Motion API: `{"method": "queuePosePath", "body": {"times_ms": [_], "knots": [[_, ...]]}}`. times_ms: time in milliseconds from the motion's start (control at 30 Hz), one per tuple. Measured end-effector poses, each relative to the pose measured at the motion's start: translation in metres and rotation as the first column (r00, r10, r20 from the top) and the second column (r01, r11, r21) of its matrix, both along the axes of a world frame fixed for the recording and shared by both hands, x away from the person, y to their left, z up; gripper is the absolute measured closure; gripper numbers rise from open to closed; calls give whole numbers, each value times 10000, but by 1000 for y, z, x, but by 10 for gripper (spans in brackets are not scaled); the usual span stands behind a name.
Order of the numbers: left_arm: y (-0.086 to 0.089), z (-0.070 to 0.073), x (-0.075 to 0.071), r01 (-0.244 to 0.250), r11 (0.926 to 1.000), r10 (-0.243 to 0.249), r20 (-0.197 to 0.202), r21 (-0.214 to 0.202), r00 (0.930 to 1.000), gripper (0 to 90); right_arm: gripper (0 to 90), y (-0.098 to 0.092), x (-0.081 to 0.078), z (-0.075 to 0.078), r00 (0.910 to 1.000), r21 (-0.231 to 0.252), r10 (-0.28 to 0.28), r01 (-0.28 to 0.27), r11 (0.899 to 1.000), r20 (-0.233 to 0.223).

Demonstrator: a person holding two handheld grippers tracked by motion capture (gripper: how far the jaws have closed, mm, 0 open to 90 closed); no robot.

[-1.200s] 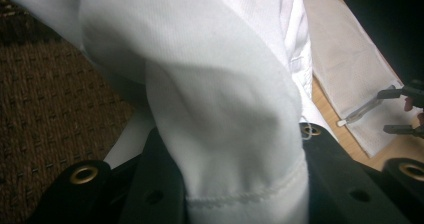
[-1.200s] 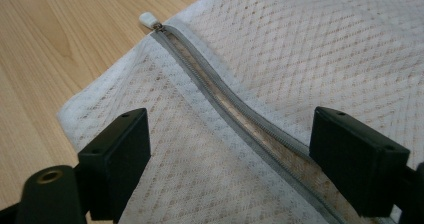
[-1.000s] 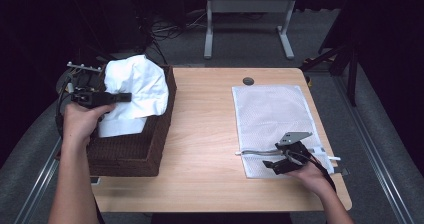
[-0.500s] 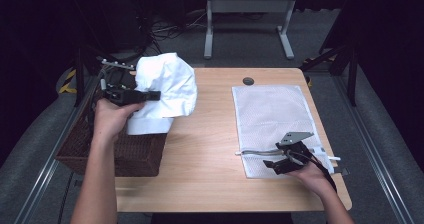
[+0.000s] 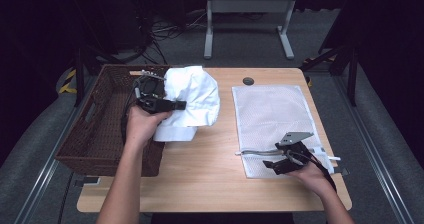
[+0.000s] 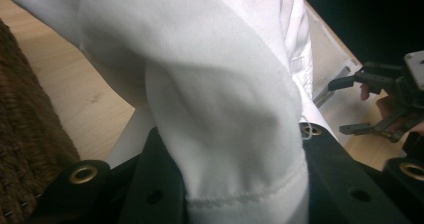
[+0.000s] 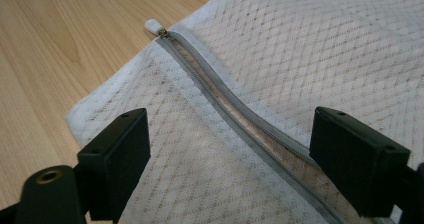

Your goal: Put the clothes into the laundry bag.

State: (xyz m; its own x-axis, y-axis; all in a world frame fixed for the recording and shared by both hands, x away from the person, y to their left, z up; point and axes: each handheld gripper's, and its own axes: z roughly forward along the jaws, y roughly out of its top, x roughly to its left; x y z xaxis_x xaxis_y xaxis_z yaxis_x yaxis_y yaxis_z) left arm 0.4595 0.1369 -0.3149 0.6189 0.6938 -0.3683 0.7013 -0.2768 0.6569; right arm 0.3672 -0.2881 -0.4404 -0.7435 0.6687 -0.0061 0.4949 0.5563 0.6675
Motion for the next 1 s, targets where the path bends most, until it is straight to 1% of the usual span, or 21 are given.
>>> {"method": "queuePosePath", "body": {"times_ms": [33, 67, 100, 133, 200, 233, 300, 433, 467, 500, 567, 600, 633, 667, 700, 767, 833, 867, 933, 967, 1000], "knots": [[-4, -4, 1, 19, 9999, -19, -54, 105, 10000, 710, 172, 0, 0, 0, 10000, 7, -5, 5, 10000, 7], [-8, -8, 2, 11, 10000, -10, -120, 97, 9999, 710, 172, -1, 0, 0, 10000, 21, -15, 15, 10000, 35], [-8, -8, 2, 11, 10000, -10, -120, 97, 9999, 710, 172, -1, 0, 0, 10000, 21, -15, 15, 10000, 35], [-16, -15, 4, 4, 9996, 2, -197, 292, 9998, 709, 172, -1, 0, 1, 10000, 51, -33, 33, 10000, 28], [-24, -20, 6, 19, 9983, -2, -285, 589, 9996, 707, 172, -2, 0, 0, 10000, 58, -36, 36, 10000, 17], [-28, -24, 7, 86, 9975, -67, -274, 700, 9996, 705, 172, -2, 0, 0, 10000, 52, -38, 38, 10000, 8], [-38, -30, 8, 145, 9962, -106, -452, 855, 9989, 705, 172, -2, 0, 0, 10000, 43, -26, 26, 10000, -6], [-50, -40, 10, 190, 9910, -122, -520, 1326, 9986, 704, 173, -1, 0, -1, 10000, -1, 27, -27, 10000, -8], [-50, -40, 10, 190, 9910, -122, -520, 1326, 9986, 704, 173, -1, 0, -1, 10000, -1, 27, -27, 10000, -8], [-52, -43, 11, 187, 9878, -110, -510, 1548, 9986, 704, 173, -1, 0, -1, 10000, -1, 28, -28, 10000, -9], [-56, -49, 14, -37, 9771, 167, -593, 2130, 9981, 702, 173, 0, 0, -1, 10000, -2, 45, -45, 10000, -29], [-56, -49, 14, -37, 9771, 167, -593, 2130, 9981, 699, 173, 0, 0, -1, 10000, -2, 45, -45, 10000, -29], [-57, -52, 15, -33, 9735, 177, -610, 2287, 9980, 699, 173, -1, 0, -1, 10000, 5, 63, -63, 10000, -40], [-59, -56, 16, -9, 9702, 198, -755, 2424, 9969, 696, 173, -1, 1, -1, 10000, -17, 77, -77, 10000, -52], [-59, -56, 16, -9, 9702, 198, -755, 2424, 9969, 693, 173, -1, 1, -1, 10000, -17, 77, -77, 10000, -52], [-62, -62, 17, 57, 9651, 197, -941, 2618, 9954, 690, 173, -1, 0, -1, 9999, -19, 77, -77, 10000, -70], [-65, -67, 18, 112, 9624, 181, -1050, 2715, 9943, 681, 173, -1, 0, -1, 9999, 9, 73, -73, 10000, -80], [-66, -70, 18, 232, 9591, 101, -1158, 2820, 9932, 672, 173, -1, 0, -1, 9999, 12, 72, -72, 10000, -73], [-68, -76, 19, 339, 9576, 37, -1298, 2861, 9915, 644, 173, -1, 0, -1, 9999, 8, 88, -87, 10000, -78], [-69, -78, 20, 389, 9581, 31, -1460, 2839, 9893, 619, 173, 0, 0, -1, 9999, -5, 109, -109, 9999, -83], [-69, -78, 20, 389, 9581, 31, -1460, 2839, 9893, 601, 173, 0, 0, -1, 9999, -26, 144, -144, 9999, -85]]}}
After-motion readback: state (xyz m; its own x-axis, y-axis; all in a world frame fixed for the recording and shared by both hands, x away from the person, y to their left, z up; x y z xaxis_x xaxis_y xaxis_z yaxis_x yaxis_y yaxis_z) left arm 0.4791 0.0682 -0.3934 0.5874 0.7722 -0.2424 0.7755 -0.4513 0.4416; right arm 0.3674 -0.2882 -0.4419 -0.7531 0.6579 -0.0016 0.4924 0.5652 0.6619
